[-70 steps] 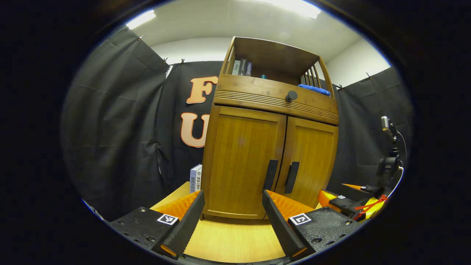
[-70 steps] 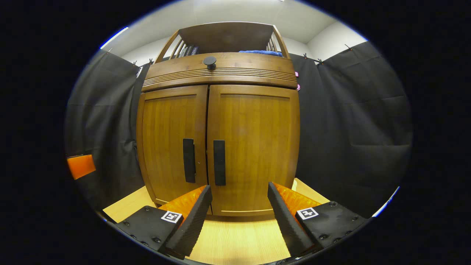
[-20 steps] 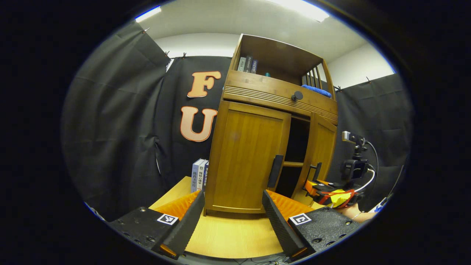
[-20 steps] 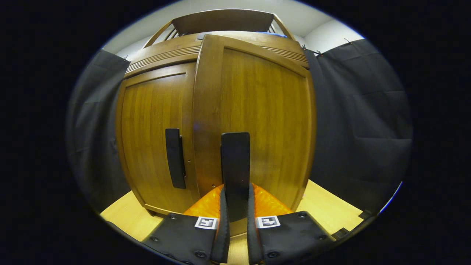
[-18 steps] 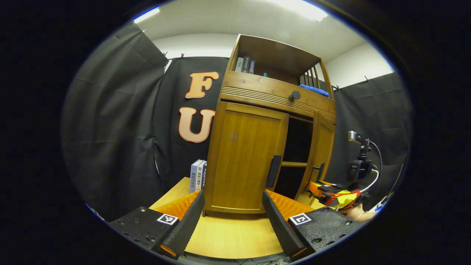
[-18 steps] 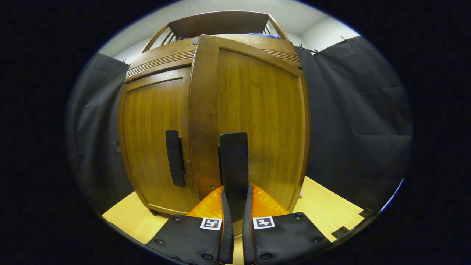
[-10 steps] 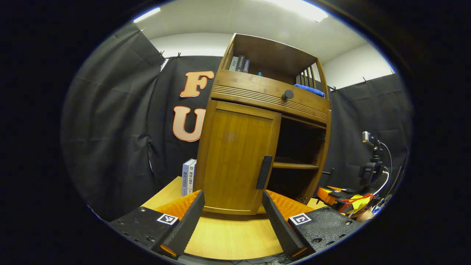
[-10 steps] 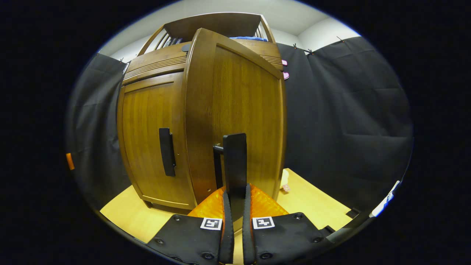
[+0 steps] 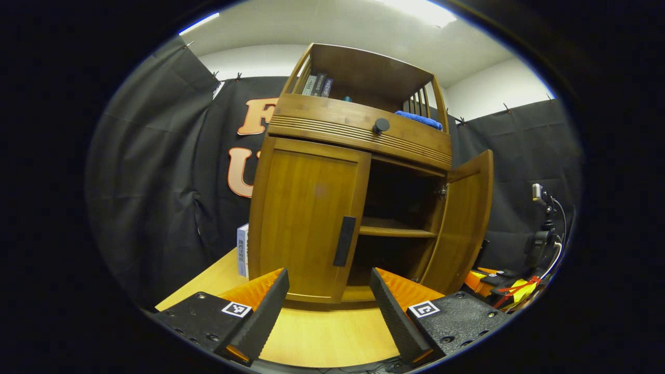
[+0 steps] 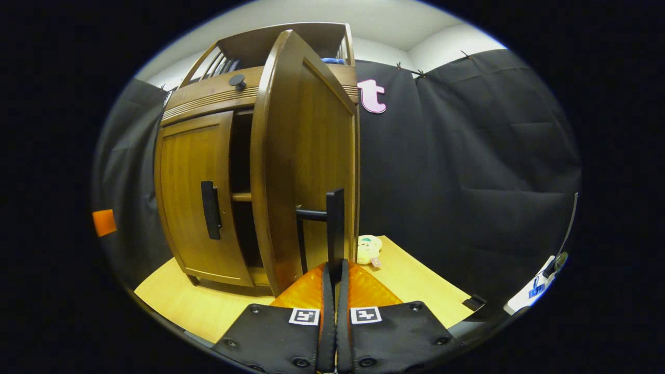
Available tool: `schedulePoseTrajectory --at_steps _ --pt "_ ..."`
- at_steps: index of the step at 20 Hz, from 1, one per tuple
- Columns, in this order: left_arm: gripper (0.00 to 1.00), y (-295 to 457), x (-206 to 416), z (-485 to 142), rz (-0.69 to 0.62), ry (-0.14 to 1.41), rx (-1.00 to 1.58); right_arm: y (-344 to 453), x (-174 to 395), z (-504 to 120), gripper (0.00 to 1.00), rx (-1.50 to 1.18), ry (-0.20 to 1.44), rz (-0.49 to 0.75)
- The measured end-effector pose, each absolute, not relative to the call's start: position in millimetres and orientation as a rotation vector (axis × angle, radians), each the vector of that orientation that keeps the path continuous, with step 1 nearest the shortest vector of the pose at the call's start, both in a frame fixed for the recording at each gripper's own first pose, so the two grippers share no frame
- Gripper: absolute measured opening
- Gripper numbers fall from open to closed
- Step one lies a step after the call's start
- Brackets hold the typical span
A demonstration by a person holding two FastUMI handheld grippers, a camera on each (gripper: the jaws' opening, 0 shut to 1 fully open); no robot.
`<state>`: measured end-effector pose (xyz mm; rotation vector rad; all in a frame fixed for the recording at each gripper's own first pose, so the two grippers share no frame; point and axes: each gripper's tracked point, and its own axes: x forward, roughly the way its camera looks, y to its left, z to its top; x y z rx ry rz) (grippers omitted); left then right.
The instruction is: Open the right door of the double-door shoe cabinet with the right hand, and open the left door with the left hand.
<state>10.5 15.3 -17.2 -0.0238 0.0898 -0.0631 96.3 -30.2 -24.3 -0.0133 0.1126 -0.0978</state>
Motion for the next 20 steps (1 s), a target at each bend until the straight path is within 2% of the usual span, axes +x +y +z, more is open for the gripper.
schedulePoseTrajectory --at_steps 3,4,5,6,7,8,9,11,12,13,14,16,17,20 --pt "0.95 -2.8 15.2 -15.3 -0.069 0.081 -0.021 -48.2 94.4 -20.8 0.08 -0.023 0.114 -0.095" --pt "0.95 -8.7 17.4 -15.6 -0.070 0.078 -0.017 -52.0 93.4 -21.1 0.03 -0.020 0.118 -0.089" --pt "0.95 -13.8 18.3 -15.1 -0.068 0.074 -0.013 -55.7 91.9 -20.3 0.07 -0.012 0.121 -0.083" --pt "0.95 -18.3 19.7 -16.2 -0.066 0.073 -0.011 -60.3 90.7 -19.8 0.07 -0.004 0.125 -0.081" --pt "0.95 -23.0 20.2 -17.3 -0.063 0.073 -0.012 -65.3 90.0 -18.9 0.03 0.002 0.126 -0.078" --pt "0.95 -26.9 21.1 -17.6 -0.061 0.073 -0.016 -69.2 89.5 -18.9 0.07 0.007 0.127 -0.074" --pt "0.95 -30.9 20.9 -18.6 -0.058 0.074 -0.019 -72.6 88.7 -16.8 0.03 0.011 0.128 -0.069" --pt "0.95 -38.2 20.5 -19.6 -0.057 0.074 -0.013 -80.0 86.9 -15.6 0.03 0.025 0.136 -0.057" --pt "0.95 -41.7 21.7 -20.2 -0.055 0.073 -0.007 -83.3 85.6 -15.4 0.07 0.032 0.140 -0.051" --pt "0.95 -43.4 22.8 -20.8 -0.050 0.073 0.000 -87.6 85.9 -15.0 0.07 0.037 0.138 -0.047" --pt "0.95 -45.3 23.3 -22.0 -0.045 0.075 0.003 -92.2 83.8 -14.2 0.03 0.038 0.136 -0.045" --pt "0.95 -49.2 24.1 -23.8 -0.037 0.078 0.001 -98.9 80.0 -11.2 0.03 0.037 0.122 -0.042" --pt "0.95 -51.1 23.7 -22.6 -0.034 0.075 0.002 -104.5 79.2 -8.5 0.07 0.033 0.113 -0.041" --pt "0.92 -56.9 26.4 -18.6 -0.021 0.060 0.027 -120.5 75.4 -3.2 0.07 0.026 0.102 -0.047"
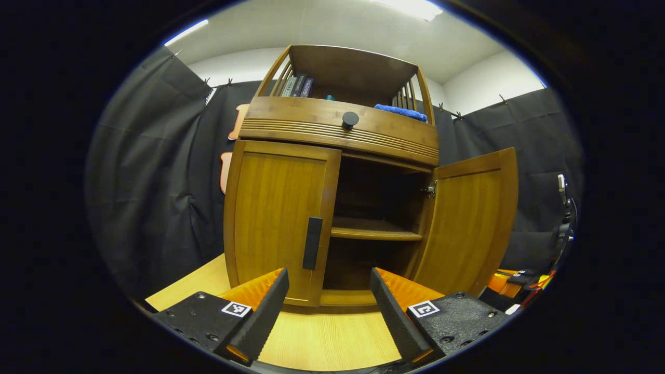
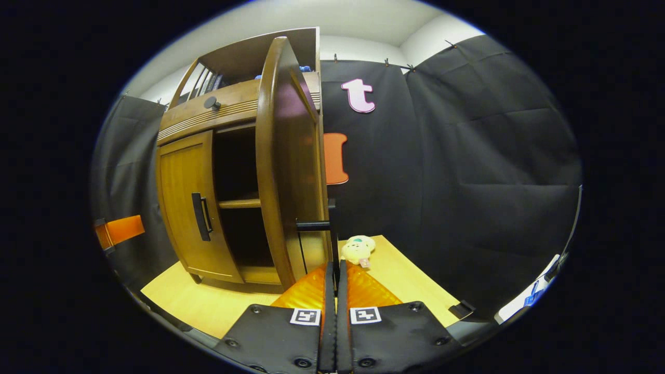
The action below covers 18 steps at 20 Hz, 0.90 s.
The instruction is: Open the right door of the double-door shoe cabinet with the right hand, and open the left door with the left hand.
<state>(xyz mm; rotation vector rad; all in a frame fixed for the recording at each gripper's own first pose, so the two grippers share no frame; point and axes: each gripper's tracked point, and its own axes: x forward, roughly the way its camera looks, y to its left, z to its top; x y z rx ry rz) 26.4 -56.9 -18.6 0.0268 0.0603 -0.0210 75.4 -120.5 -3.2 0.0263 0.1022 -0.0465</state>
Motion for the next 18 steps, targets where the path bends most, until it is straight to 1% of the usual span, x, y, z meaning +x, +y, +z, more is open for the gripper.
schedulePoseTrajectory --at_steps 1,2,5,6,8,9,10,12,13,14,15,16,18 --pt "0.95 -58.5 26.5 -17.2 -0.018 0.058 0.030 -126.6 75.2 -1.7 0.07 0.033 0.100 -0.050" --pt "0.95 -57.2 26.2 -17.2 -0.015 0.054 0.030 -131.7 74.0 -1.5 0.03 0.039 0.098 -0.053" --pt "0.95 -60.6 25.9 -14.6 -0.006 0.045 0.034 -146.4 71.1 1.3 0.03 0.053 0.089 -0.069" --pt "0.95 -63.2 26.2 -14.0 -0.005 0.044 0.037 -149.7 69.5 2.2 0.08 0.051 0.087 -0.067" --pt "0.95 -69.7 24.8 -14.3 -0.007 0.042 0.037 -158.8 63.0 2.2 0.08 0.036 0.085 -0.078" --pt "0.92 -72.5 24.8 -15.1 -0.008 0.041 0.037 -162.7 59.4 2.8 0.08 0.034 0.084 -0.088" --pt "0.92 -72.9 26.1 -16.2 -0.007 0.043 0.036 -166.6 55.5 4.2 0.03 0.041 0.081 -0.093" --pt "0.92 -74.2 28.4 -16.3 -0.004 0.044 0.031 -168.8 50.2 4.3 0.03 0.059 0.081 -0.091" --pt "0.92 -75.1 30.1 -16.2 -0.003 0.042 0.032 -170.8 48.0 3.2 0.07 0.058 0.083 -0.094" --pt "0.95 -75.2 31.5 -16.0 -0.001 0.040 0.037 -173.0 44.5 1.5 0.07 0.054 0.085 -0.099" --pt "0.95 -74.8 34.1 -16.1 0.001 0.039 0.045 -175.7 42.4 1.2 0.07 0.052 0.086 -0.108" --pt "0.93 -74.5 36.4 -16.5 0.000 0.038 0.049 -178.5 40.0 1.7 0.03 0.053 0.087 -0.118" --pt "0.92 -76.6 42.0 -17.8 -0.007 0.044 0.059 -186.6 36.7 1.7 0.03 0.063 0.087 -0.149"
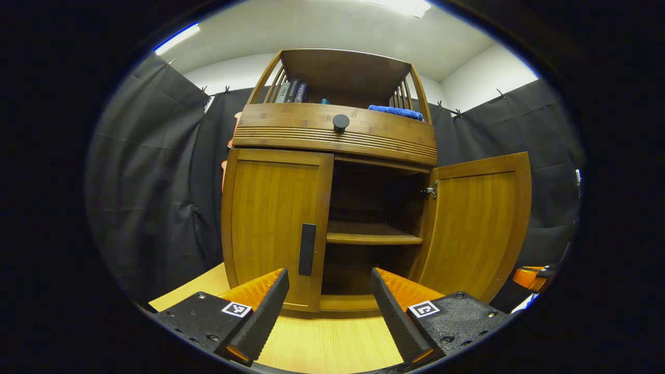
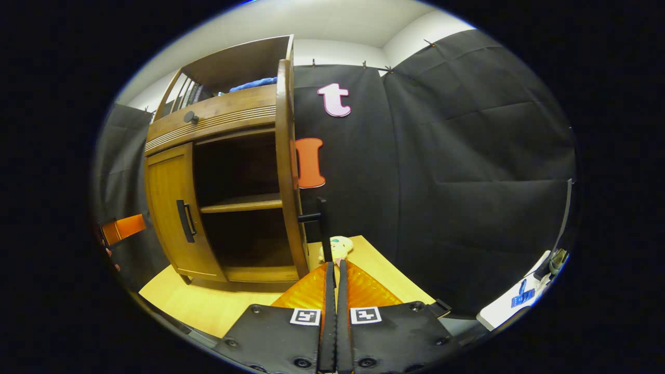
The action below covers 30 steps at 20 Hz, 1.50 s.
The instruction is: Open the right door of the double-door shoe cabinet with the right hand, and open the left door with the left hand.
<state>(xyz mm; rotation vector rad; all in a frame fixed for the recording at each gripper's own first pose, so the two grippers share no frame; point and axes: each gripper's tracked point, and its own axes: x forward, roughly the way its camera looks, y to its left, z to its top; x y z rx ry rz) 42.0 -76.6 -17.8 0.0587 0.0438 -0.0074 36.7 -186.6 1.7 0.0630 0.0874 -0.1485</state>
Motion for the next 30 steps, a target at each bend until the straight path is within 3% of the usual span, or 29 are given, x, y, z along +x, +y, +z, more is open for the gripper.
schedulePoseTrajectory --at_steps 3,8,12,16,19,20,24,30 --pt "0.92 -73.9 54.2 -18.8 -0.008 0.046 0.053 -196.0 32.1 -0.7 0.03 0.073 0.087 -0.188" --pt "0.95 -62.2 87.2 -24.6 0.005 0.055 0.046 -201.3 24.0 0.5 0.49 0.080 0.087 -0.196" --pt "0.92 -50.1 120.5 -29.8 0.020 0.059 0.049 -212.6 8.1 8.5 0.84 0.058 0.076 -0.226" --pt "0.98 -38.0 155.5 -36.8 0.036 0.058 0.056 -214.5 2.9 11.9 0.90 0.036 0.064 -0.237" --pt "0.95 -31.6 182.0 -46.3 0.043 0.067 0.066 -216.7 5.2 12.7 0.90 0.030 0.070 -0.236" --pt "0.92 -27.8 189.6 -50.3 0.049 0.075 0.075 -217.0 6.9 11.8 0.99 0.030 0.073 -0.238" --pt "0.95 -18.4 219.2 -64.6 0.070 0.099 0.090 -218.3 5.5 8.7 0.98 0.029 0.085 -0.247" --pt "0.92 -3.6 246.0 -81.2 0.101 0.112 0.102 -222.5 1.6 9.1 1.00 0.018 0.087 -0.273"
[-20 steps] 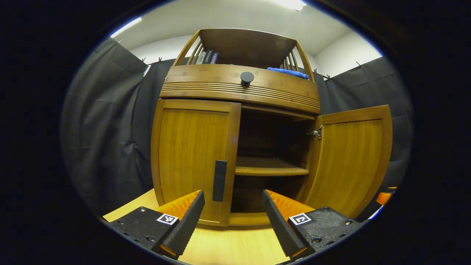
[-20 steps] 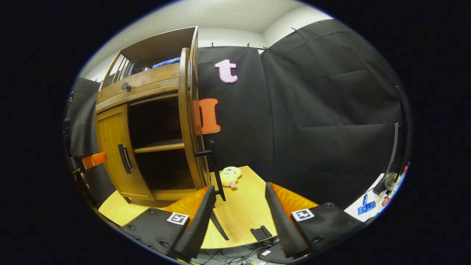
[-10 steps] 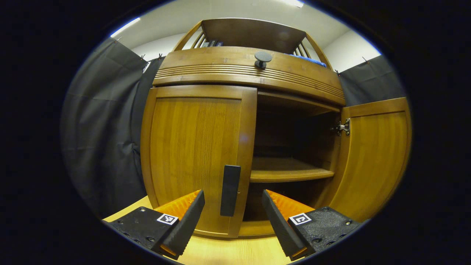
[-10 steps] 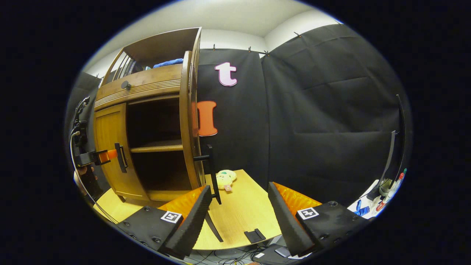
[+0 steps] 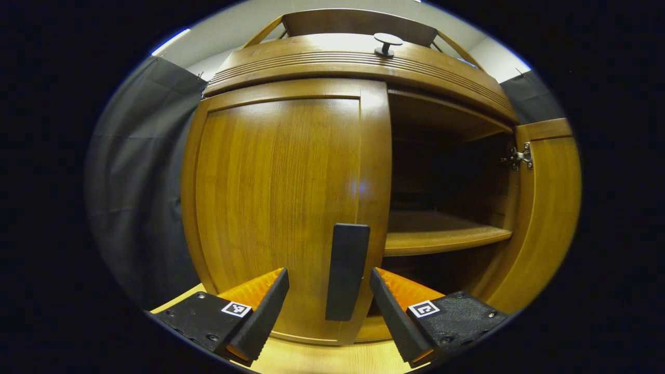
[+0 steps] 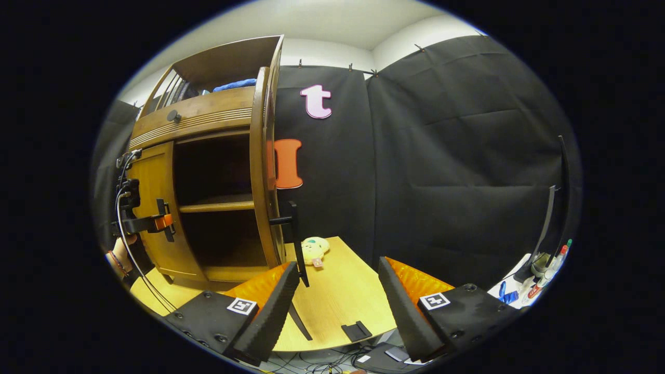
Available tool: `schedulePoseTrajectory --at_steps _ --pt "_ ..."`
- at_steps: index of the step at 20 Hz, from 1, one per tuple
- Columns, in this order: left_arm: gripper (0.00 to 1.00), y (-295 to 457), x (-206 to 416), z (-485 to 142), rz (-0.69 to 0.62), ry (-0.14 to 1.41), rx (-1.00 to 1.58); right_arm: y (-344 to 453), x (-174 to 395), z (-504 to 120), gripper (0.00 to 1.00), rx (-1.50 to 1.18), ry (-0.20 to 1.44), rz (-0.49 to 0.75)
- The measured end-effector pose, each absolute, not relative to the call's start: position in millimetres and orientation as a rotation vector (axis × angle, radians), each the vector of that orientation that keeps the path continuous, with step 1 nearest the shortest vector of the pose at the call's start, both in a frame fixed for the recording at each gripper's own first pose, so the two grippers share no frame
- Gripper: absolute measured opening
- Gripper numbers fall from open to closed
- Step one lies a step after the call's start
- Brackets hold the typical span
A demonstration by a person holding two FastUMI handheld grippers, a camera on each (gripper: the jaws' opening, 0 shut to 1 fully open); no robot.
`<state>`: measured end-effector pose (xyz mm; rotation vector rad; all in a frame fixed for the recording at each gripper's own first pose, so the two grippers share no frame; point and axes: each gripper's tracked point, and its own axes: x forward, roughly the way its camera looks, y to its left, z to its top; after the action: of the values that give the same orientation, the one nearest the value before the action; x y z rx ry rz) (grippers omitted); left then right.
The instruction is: Open the right door of the double-door shoe cabinet with the right hand, and open the left door with the left hand.
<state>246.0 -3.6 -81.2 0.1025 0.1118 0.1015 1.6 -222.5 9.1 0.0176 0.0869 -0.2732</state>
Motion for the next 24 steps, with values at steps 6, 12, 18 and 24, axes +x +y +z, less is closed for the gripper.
schedulePoseTrajectory --at_steps 6,12,18,24 --pt "0.69 -11.9 255.5 -87.6 0.042 0.112 0.121 -221.3 -0.2 3.0 1.00 0.028 0.104 -0.288" --pt "0.42 -19.7 255.9 -87.8 0.024 0.098 0.134 -224.3 -3.8 3.1 0.98 0.024 0.105 -0.305" --pt "0.33 -19.8 252.8 -90.2 0.015 0.097 0.125 -224.8 -9.4 2.1 0.96 0.038 0.111 -0.309" --pt "0.24 -19.4 253.1 -90.9 0.021 0.091 0.126 -219.1 -16.0 -2.1 1.00 0.041 0.122 -0.294"
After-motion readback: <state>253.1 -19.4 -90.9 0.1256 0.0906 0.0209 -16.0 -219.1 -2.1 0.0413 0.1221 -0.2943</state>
